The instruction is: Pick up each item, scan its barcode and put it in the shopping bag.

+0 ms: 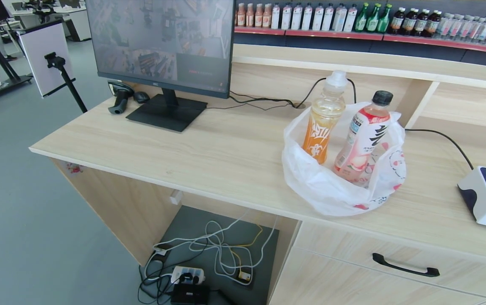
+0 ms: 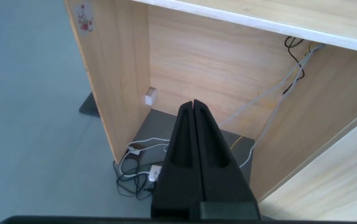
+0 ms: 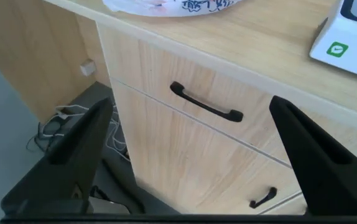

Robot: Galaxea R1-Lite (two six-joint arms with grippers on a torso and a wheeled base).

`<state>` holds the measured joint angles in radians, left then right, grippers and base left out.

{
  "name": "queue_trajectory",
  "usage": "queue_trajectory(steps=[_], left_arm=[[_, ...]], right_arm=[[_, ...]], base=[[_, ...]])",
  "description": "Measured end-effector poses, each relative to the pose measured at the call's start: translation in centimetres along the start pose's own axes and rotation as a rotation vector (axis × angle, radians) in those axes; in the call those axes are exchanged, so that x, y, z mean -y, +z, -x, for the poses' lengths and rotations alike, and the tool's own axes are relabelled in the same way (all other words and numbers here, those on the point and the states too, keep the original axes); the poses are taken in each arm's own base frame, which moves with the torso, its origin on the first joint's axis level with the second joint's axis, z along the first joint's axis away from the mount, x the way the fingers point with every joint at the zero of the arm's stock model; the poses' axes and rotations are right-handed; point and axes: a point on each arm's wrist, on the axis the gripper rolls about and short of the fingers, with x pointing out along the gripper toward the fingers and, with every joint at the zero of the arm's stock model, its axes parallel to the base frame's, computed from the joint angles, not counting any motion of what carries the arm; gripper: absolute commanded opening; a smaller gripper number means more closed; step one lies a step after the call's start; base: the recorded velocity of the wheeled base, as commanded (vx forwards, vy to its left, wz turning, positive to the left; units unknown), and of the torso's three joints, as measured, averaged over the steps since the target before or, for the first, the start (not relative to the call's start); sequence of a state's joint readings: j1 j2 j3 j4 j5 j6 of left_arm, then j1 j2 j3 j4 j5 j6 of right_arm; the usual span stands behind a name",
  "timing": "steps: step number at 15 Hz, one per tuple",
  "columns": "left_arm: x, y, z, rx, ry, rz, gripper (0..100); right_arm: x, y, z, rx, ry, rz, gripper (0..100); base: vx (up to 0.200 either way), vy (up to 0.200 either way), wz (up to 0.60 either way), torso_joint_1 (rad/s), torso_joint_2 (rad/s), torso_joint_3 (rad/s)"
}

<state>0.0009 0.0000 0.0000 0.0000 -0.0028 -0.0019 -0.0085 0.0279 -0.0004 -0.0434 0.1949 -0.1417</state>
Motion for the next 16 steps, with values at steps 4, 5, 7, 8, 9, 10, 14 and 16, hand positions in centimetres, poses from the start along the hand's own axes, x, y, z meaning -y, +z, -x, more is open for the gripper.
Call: queue_trajectory(steps=[4,5,7,8,9,10,14,16], left_arm=[[0.0,0.0,0.0,0.0,0.0,-0.002,0],[0.0,0.0,0.0,0.0,0.0,-0.002,0],[0.0,0.0,0.0,0.0,0.0,-0.002,0],[0.0,0.0,0.0,0.0,0.0,-0.002,0],[0.0,0.0,0.0,0.0,0.0,-0.002,0],[0.0,0.0,0.0,0.0,0.0,-0.002,0],[0.0,0.0,0.0,0.0,0.0,-0.002,0],[0.0,0.0,0.0,0.0,0.0,-0.002,0]], right_arm=[[-0.02,-0.07,0.22,0.026,-0.005,-0.097,100],[0.03,-0.04,0.23,0.03,-0.025,-0.157,100],[0.14,0.2,0.3,0.043,-0.064,-0.124,100],[0.17,0.36,0.32,0.054,-0.069,-0.099,100],[0.19,0.37,0.3,0.06,-0.078,-0.063,100],[0.23,0.26,0.29,0.051,-0.1,-0.035,100],[0.56,0.05,0.34,0.027,-0.259,-0.097,100],[0.25,0.05,0.27,0.036,-0.118,-0.1,100]], base=[[0.0,0.0,0.0,0.0,0.0,0.0],[0.0,0.0,0.0,0.0,0.0,0.0],[0.0,0.0,0.0,0.0,0.0,0.0],[0.0,0.0,0.0,0.0,0.0,0.0],[0.0,0.0,0.0,0.0,0.0,0.0],[0.0,0.0,0.0,0.0,0.0,0.0],[0.0,0.0,0.0,0.0,0.0,0.0],[0.0,0.0,0.0,0.0,0.0,0.0]])
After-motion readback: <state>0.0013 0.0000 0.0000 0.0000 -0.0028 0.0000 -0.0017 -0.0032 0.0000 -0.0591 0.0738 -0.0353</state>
